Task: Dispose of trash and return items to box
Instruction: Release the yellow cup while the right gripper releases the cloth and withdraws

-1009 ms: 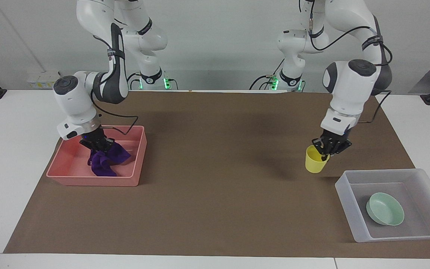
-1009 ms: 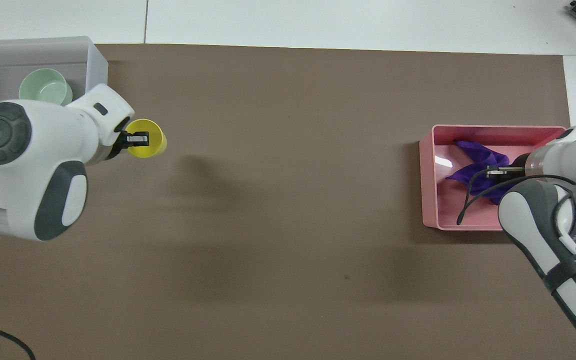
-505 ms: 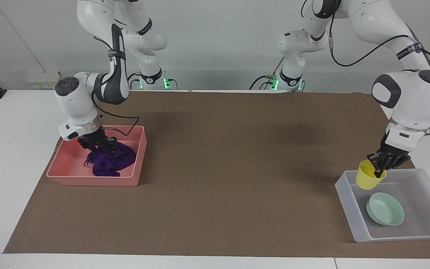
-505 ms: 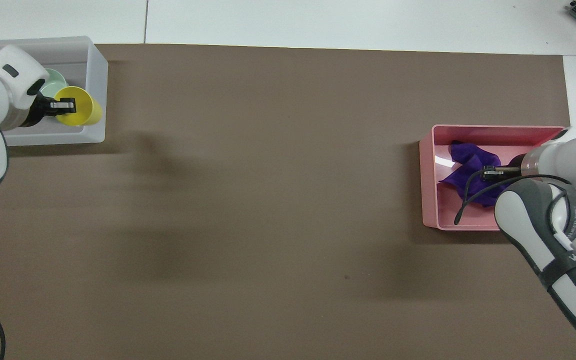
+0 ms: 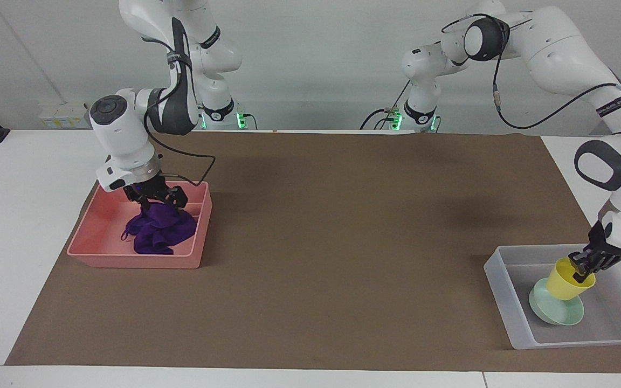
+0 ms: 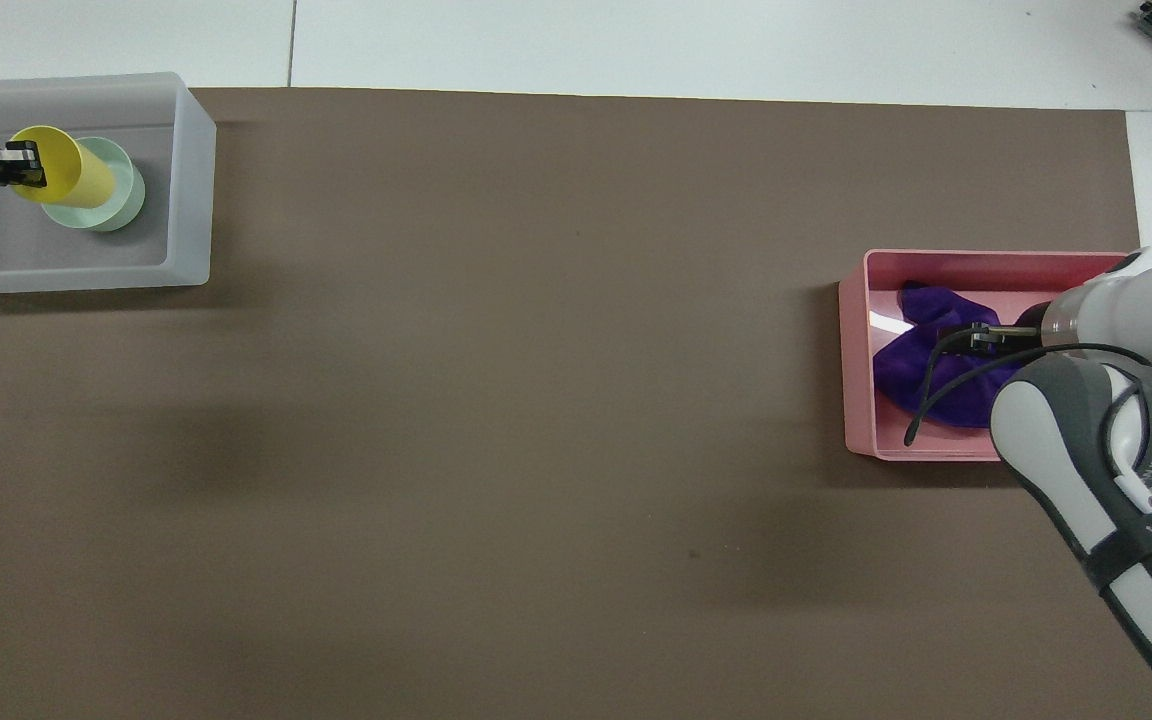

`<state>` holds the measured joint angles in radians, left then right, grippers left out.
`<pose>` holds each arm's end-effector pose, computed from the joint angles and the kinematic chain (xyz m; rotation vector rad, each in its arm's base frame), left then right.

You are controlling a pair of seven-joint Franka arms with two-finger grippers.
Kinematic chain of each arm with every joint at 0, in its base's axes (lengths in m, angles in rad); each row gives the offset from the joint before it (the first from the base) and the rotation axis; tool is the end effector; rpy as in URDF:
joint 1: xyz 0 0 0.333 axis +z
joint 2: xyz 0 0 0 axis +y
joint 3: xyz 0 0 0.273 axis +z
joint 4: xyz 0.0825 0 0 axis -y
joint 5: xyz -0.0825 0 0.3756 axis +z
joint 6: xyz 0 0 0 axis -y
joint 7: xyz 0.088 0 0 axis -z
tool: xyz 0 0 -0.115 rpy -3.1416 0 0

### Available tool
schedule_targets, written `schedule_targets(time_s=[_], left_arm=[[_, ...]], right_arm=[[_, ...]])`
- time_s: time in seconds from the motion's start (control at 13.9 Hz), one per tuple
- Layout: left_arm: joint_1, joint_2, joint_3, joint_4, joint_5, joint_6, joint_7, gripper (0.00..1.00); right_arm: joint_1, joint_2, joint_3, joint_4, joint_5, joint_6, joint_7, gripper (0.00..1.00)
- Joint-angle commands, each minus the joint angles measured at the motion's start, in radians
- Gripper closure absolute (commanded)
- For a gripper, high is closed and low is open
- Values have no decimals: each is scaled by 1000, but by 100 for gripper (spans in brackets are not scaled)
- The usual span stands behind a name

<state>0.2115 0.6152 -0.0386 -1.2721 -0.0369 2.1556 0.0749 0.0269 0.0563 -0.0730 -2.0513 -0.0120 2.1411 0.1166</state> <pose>0.7113 0.1288 0.3826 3.0857 0.1920 0.4252 0.5539 -0.0259 0.3678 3.1185 -0.2441 0.0534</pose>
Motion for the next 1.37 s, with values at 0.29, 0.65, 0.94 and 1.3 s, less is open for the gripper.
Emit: schedule_targets(time_s=[0.29, 0.65, 0.94, 1.3], left_arm=[[14, 69, -3, 37, -12, -20, 5, 100], [23, 63, 0, -50, -8, 90, 2, 100], [20, 26, 25, -165, -8, 219, 3, 100], [6, 24, 26, -139, -5, 149, 11, 57]], right_arm=[[-9, -65, 1, 239, 7, -344, 6, 0], [-16, -110, -1, 342, 23, -493, 3, 0], [-21, -148, -8, 387, 24, -579, -2, 0], [-19, -147, -1, 442, 6, -636, -5, 0]])
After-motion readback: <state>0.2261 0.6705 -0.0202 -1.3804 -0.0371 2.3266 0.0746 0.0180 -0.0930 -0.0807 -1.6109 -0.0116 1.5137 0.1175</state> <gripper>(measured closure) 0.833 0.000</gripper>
